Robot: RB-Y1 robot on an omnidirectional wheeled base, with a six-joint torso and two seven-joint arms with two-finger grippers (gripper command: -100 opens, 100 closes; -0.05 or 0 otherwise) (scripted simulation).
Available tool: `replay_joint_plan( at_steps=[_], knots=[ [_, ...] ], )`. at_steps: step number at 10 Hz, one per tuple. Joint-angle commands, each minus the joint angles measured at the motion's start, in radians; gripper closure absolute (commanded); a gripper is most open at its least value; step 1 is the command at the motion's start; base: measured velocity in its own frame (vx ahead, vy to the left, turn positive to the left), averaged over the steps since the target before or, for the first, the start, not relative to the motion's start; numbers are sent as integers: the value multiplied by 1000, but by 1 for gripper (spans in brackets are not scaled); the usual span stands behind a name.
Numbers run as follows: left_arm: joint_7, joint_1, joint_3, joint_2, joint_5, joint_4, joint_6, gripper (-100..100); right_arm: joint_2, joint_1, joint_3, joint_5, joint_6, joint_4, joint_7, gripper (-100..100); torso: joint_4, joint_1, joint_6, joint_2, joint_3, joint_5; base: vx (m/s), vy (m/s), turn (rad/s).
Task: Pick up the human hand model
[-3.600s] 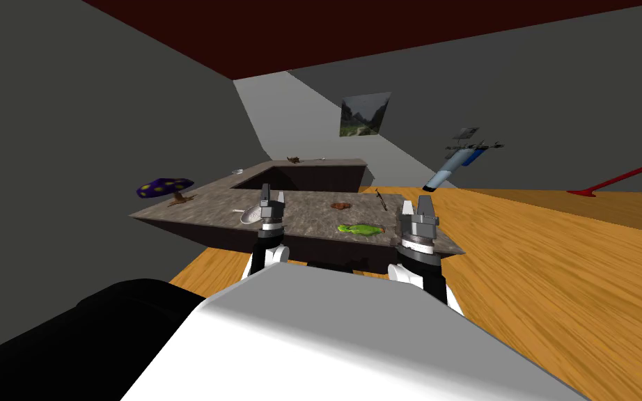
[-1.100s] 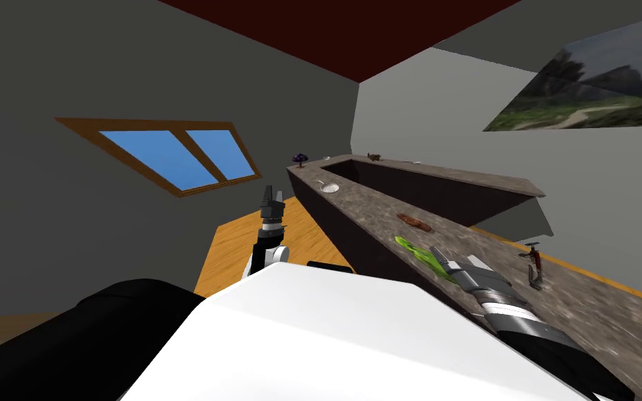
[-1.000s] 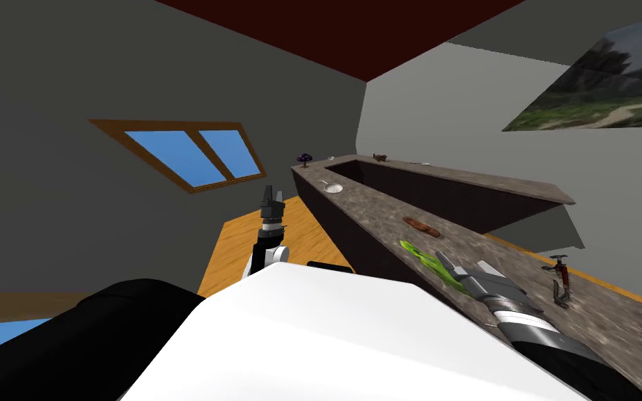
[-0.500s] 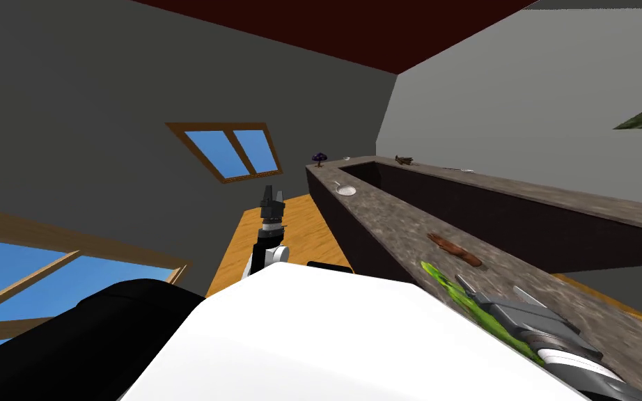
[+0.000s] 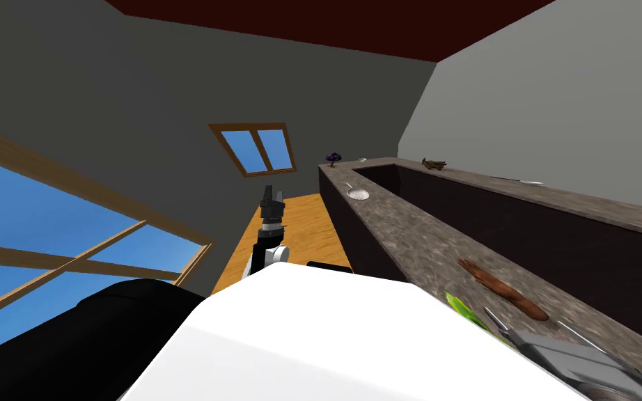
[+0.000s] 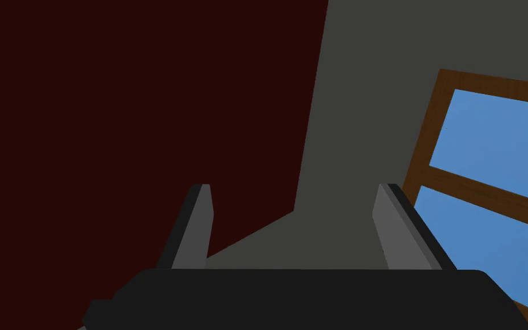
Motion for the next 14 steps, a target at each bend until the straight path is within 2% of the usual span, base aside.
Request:
replay_joint_plan(
  at_steps=[1, 4, 5, 8, 9, 13, 14],
  knots=[
    [0, 0, 0, 0, 0, 0, 0, 0, -5, 19, -4, 32, 6, 10, 13, -100, 0, 0, 0, 0, 0, 0, 57, -65, 151],
    [0, 0, 0, 0, 0, 0, 0, 0, -15, 98, -8, 132, 8, 71, 68, -100, 0, 0, 0, -1, -1, 0, 83, -70, 306],
    [0, 0, 0, 0, 0, 0, 0, 0, -15, 98, -8, 144, 8, 71, 68, -100, -1, -1, 1, -3, -2, 0, 71, -66, 128],
    [0, 0, 0, 0, 0, 0, 0, 0, -16, 159, 3, 237, 2, 128, 112, -100, 0, 1, 1, -1, 0, 0, 60, -72, 271],
    [0, 0, 0, 0, 0, 0, 0, 0, -16, 159, 3, 241, 2, 128, 112, -100, 0, -1, 1, -1, -1, 0, 47, -75, 95],
    [0, 0, 0, 0, 0, 0, 0, 0, -7, 203, 41, 327, -15, 187, 148, -100, 0, 1, 1, 0, 0, 0, 45, -69, 169],
    [0, 0, 0, 0, 0, 0, 0, 0, -1, 206, 67, 344, -23, 202, 154, -100, 0, 0, 2, 0, 0, 0, 41, -68, 104]
  ],
)
